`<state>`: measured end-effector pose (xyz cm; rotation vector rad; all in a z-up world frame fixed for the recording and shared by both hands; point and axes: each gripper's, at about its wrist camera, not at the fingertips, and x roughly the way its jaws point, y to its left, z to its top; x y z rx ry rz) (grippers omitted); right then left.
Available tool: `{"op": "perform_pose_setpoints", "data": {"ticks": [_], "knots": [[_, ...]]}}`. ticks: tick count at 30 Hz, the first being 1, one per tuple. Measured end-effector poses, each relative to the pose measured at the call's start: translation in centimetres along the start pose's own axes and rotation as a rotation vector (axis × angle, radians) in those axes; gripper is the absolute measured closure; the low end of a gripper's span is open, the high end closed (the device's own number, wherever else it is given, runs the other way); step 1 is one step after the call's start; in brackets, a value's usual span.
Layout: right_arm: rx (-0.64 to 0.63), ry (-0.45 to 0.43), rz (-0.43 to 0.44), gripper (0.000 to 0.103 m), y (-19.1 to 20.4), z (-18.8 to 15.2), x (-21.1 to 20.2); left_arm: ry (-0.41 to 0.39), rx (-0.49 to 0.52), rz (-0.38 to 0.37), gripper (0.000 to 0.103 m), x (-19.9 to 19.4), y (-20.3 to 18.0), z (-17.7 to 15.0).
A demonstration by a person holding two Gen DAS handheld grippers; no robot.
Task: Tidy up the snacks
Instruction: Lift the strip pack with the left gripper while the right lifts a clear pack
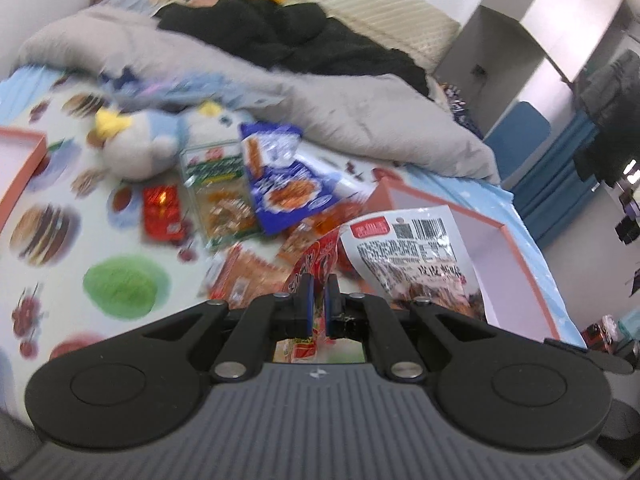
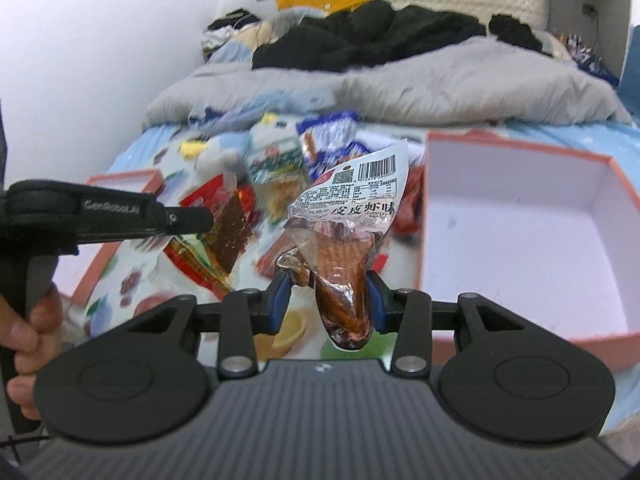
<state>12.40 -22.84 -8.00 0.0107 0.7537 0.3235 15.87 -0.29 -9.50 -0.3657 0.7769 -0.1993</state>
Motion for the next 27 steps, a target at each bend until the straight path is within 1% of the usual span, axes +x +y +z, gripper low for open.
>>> {"op": "perform_pose_setpoints", "data": {"ticks": [8, 13, 17, 22, 27], "knots": [[0.032, -0.096, -0.037, 0.059, -2.9, 3.5, -1.7, -0.064, 0.079, -0.056, 0.097, -0.3, -4.6, 4.1], [0.041, -0.161, -0.075, 0.059, -4.9, 5.6, -3.0, -0.110, 0.135, -0.105, 0.097, -0.3, -8.5, 6.9], [0.046, -0.203, -0.114, 0.059, -6.7, 6.6, -4.0, -0.131, 0.182, -0.142, 0.097, -0.1, -11.7, 8.3], [0.078, -0.227, -0.159, 0.059, -9.3, 6.9, -4.7, -0.112, 0.230, -0.183, 0.097, 1.7, -15.7, 9.1], [0.124, -0.190, -0.188, 0.059, -12.6, 6.2, -3.8, -0.043, 0.270, -0.209, 0.097, 5.6, -18.8, 8.5]]}}
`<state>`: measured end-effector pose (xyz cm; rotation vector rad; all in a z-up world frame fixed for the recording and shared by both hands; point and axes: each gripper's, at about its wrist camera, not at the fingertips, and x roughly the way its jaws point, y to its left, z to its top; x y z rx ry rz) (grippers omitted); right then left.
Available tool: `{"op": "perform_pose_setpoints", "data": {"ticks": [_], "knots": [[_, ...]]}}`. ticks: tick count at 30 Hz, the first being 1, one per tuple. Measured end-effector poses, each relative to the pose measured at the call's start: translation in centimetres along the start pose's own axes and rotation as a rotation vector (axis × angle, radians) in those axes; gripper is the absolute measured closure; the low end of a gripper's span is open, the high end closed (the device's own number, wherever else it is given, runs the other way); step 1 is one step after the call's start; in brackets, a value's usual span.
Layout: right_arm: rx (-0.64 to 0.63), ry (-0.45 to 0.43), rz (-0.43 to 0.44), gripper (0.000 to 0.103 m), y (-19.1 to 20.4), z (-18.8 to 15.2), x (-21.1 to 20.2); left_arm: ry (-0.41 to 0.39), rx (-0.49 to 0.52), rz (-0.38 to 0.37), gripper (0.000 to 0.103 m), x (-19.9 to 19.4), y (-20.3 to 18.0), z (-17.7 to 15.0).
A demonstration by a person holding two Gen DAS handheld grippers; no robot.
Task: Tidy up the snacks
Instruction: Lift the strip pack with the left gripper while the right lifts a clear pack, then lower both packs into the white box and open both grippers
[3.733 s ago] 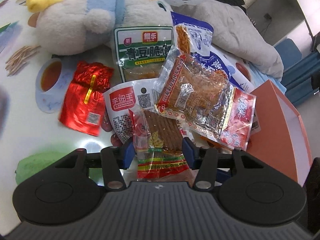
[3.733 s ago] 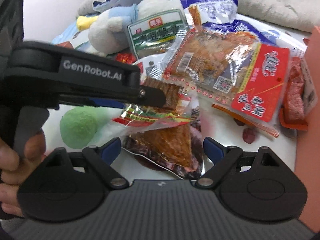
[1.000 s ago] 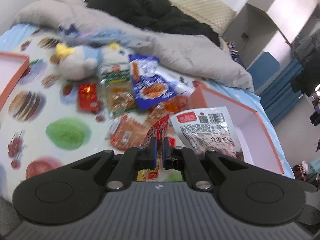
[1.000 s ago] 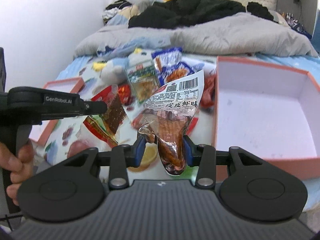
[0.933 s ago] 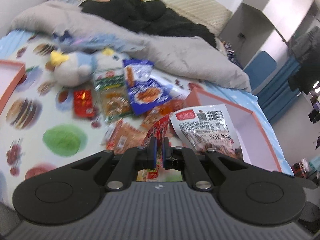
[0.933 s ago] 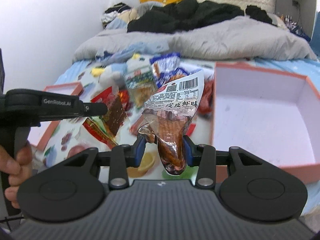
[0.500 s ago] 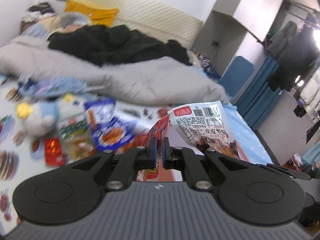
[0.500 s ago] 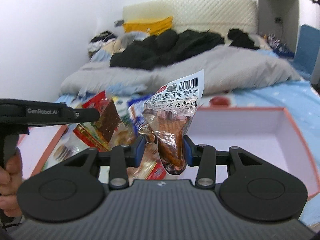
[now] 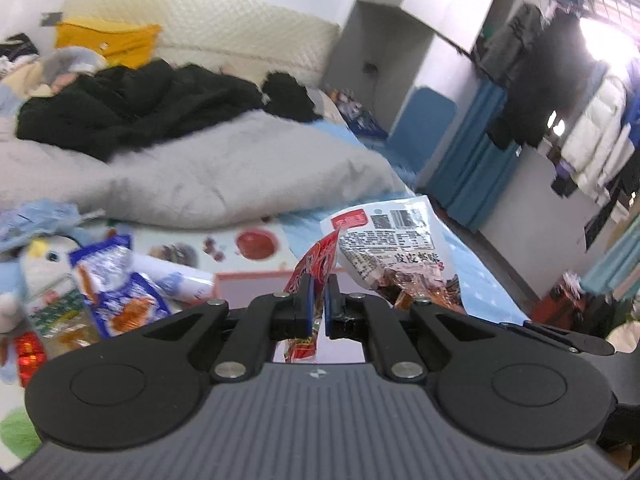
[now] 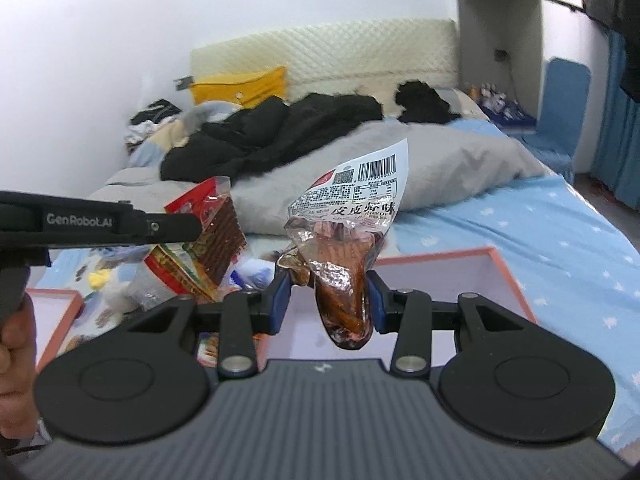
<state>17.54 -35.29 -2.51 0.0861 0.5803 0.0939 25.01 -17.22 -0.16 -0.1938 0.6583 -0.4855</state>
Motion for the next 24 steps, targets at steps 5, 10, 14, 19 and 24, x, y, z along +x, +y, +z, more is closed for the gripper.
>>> {"op": "perform_pose_setpoints", "data": {"ticks": [5, 10, 14, 19, 24], "knots": [[0.054, 0.064, -0.035, 0.059, -2.9, -1.6, 2.6, 0.116, 0.017, -0.024, 0.097, 5.9, -1.0, -1.4], [0.072, 0.120, -0.081, 0.059, -4.8, -3.2, 5.4, 0.241, 0.012, -0.031, 0.097, 11.6, -0.5, -3.9], [0.100, 0.175, -0.098, 0.059, -6.1, -4.7, 7.6, 0.316, 0.037, -0.027, 0.097, 14.4, -0.6, -5.5], [0.111, 0.236, -0.102, 0.058, -7.0, -6.3, 9.3, 0.374, 0.037, -0.016, 0.097, 17.2, -0.1, -7.2], [0.124, 0.263, -0.092, 0.055, -7.3, -7.5, 10.0, 0.400, 0.036, -0.014, 0.097, 18.1, 0.0, -8.2]]}}
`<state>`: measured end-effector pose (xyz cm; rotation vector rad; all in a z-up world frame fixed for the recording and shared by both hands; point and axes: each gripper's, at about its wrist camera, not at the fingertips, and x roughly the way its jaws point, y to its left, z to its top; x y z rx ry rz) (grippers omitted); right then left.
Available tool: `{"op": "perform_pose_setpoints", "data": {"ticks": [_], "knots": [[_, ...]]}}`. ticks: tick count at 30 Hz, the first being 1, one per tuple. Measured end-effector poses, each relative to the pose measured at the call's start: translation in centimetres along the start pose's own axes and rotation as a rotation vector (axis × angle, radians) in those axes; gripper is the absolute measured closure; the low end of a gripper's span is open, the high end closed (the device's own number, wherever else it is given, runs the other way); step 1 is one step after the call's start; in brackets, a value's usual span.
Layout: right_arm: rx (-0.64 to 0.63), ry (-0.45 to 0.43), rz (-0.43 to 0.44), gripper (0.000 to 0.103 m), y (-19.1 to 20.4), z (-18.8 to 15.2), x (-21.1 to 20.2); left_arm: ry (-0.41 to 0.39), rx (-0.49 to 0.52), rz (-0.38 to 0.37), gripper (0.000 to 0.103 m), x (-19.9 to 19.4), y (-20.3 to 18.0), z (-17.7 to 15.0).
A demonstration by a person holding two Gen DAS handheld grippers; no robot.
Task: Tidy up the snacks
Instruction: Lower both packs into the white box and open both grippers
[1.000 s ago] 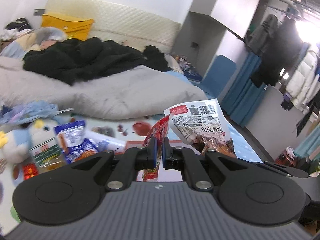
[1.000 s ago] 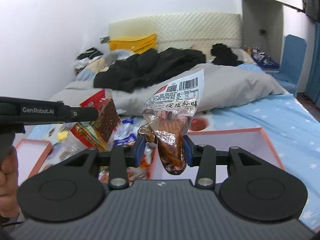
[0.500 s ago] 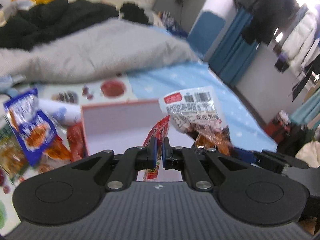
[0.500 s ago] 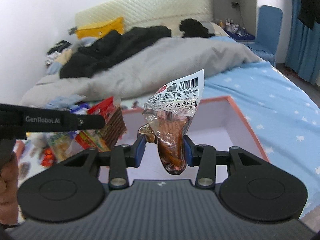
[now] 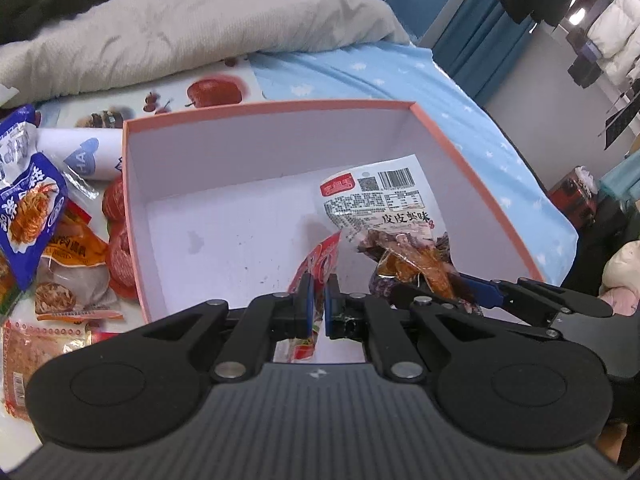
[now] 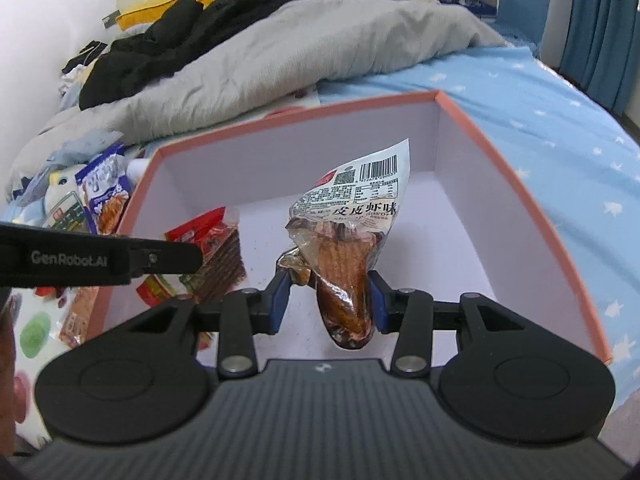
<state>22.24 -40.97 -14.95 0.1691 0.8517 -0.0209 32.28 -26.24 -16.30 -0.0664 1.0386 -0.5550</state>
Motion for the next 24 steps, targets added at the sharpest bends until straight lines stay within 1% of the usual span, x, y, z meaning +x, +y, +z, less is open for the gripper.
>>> {"op": "perform_pose_setpoints", "data": {"ticks": [2, 4, 6, 8, 9, 10, 11, 13, 19, 21, 23, 24], "knots": [[0.004, 0.002, -0.006, 0.050, 0.0, 0.0, 0.2, 0.000, 0.011, -0.002, 0.096, 0.1, 0.0, 0.0], [0.015, 0.004, -0.017, 0.045, 0.0, 0.0, 0.2, -0.018, 0.017, 0.000, 0.096, -0.5, 0.0, 0.0], [0.019, 0.000, -0.025, 0.039, -0.2, -0.1, -0.1, -0.025, 0.016, -0.008, 0.092, -1.3, 0.0, -0.2], [0.026, -0.006, -0.017, 0.033, -0.2, -0.3, -0.5, -0.032, 0.016, 0.001, 0.079, -2.1, -0.1, -0.3], [0.032, -0.007, -0.012, 0.030, -0.2, -0.3, -0.7, -0.039, 0.021, 0.004, 0.076, -2.6, -0.2, -0.4], [0.038, -0.011, -0.009, 0.028, -0.2, -0.3, -1.0, -0.051, 0.025, 0.011, 0.069, -3.1, -0.3, -0.4], [0.041, -0.018, -0.007, 0.028, -0.2, -0.3, -1.4, -0.065, 0.028, 0.018, 0.064, -3.7, -0.4, -0.4], [0.041, -0.036, -0.004, 0.028, 0.0, -0.2, -2.2, -0.093, 0.031, 0.024, 0.057, -5.1, -0.6, -0.4], [0.029, -0.130, 0.008, 0.028, 1.2, 0.6, -6.0, -0.173, 0.037, 0.032, 0.053, -9.6, -0.9, -0.4], [0.023, -0.165, 0.014, 0.028, 1.7, 0.9, -7.5, -0.207, 0.033, 0.046, 0.050, -11.4, -0.9, -0.5], [0.016, -0.196, 0.019, 0.028, 2.2, 1.1, -8.8, -0.242, 0.026, 0.066, 0.036, -13.1, -0.8, -0.7], [0.010, -0.214, 0.022, 0.028, 2.5, 1.2, -9.6, -0.265, 0.024, 0.070, 0.031, -14.1, -0.6, -0.9]]}}
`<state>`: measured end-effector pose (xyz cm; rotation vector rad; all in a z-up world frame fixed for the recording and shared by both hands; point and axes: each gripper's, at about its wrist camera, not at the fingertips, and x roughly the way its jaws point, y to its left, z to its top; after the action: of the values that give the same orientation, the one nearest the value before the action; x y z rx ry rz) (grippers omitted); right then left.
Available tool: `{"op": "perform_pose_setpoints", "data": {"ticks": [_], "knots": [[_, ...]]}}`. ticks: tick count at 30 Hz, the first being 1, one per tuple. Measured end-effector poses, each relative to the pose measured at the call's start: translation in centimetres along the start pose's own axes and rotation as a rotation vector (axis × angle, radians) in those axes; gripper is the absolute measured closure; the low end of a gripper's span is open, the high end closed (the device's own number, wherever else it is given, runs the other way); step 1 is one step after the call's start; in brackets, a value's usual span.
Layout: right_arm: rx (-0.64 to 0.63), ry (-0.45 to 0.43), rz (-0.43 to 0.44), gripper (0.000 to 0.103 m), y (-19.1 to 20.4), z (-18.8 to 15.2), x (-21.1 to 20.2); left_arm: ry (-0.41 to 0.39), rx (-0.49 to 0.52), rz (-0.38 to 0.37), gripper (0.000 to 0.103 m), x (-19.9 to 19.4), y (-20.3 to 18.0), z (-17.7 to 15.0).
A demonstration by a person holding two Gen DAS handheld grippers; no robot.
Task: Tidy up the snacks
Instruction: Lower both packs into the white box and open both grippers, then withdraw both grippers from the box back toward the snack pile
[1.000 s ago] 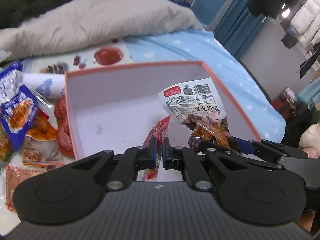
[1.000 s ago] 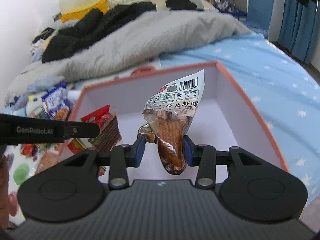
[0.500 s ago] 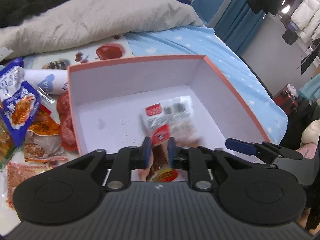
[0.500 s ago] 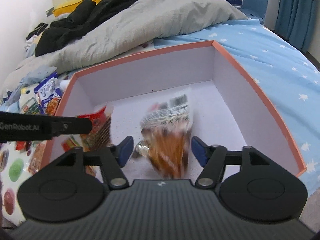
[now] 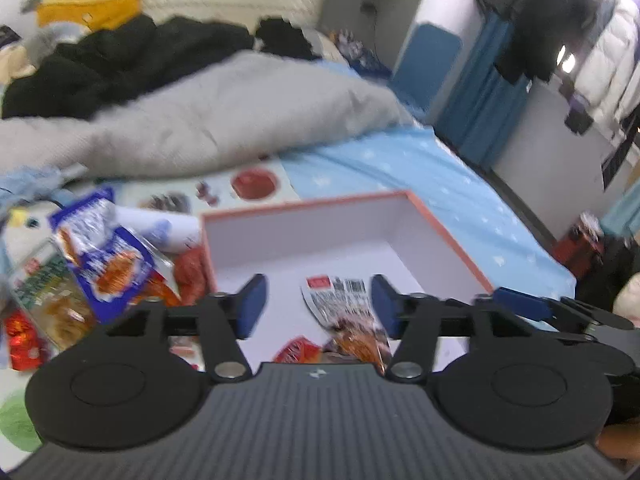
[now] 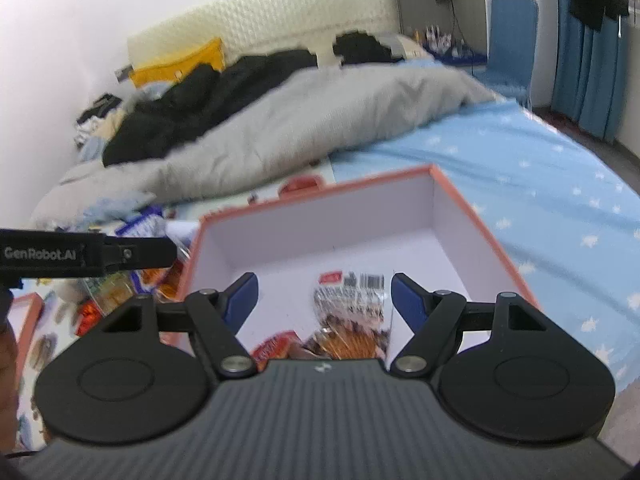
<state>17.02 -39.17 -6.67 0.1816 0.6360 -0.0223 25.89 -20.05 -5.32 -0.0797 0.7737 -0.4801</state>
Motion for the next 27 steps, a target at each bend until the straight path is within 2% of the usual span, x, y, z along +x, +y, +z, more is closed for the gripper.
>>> {"op": "perform_pose_setpoints", "data": {"ticks": [2, 8, 12, 18, 22, 24, 27], "knots": [[-0.007, -0.031, 0.005, 0.028, 0.6, 0.3, -1.1, -0.035, 0.001, 0.023, 0.018, -1.8, 0.4, 0.1], [-0.017, -0.083, 0.034, 0.028, 2.4, 0.8, -3.3, -0.094, 0.027, 0.080, 0.004, -6.2, 1.5, 0.3], [-0.026, -0.098, 0.062, 0.028, 3.8, 0.8, -4.3, -0.141, 0.021, 0.130, 0.000, -8.9, 2.6, -0.3], [-0.062, -0.122, 0.111, 0.028, 6.3, 0.8, -5.6, -0.202, 0.006, 0.222, 0.000, -12.4, 4.7, -1.9], [-0.087, -0.133, 0.146, 0.028, 8.1, 0.4, -6.4, -0.206, -0.066, 0.222, 0.000, -13.8, 6.7, -3.1], [-0.092, -0.132, 0.161, 0.028, 9.1, 0.1, -6.5, -0.207, -0.105, 0.246, 0.000, -14.5, 7.7, -3.7], [-0.101, -0.122, 0.183, 0.028, 10.3, -0.5, -6.5, -0.237, -0.105, 0.279, 0.000, -15.8, 8.9, -4.9]]}}
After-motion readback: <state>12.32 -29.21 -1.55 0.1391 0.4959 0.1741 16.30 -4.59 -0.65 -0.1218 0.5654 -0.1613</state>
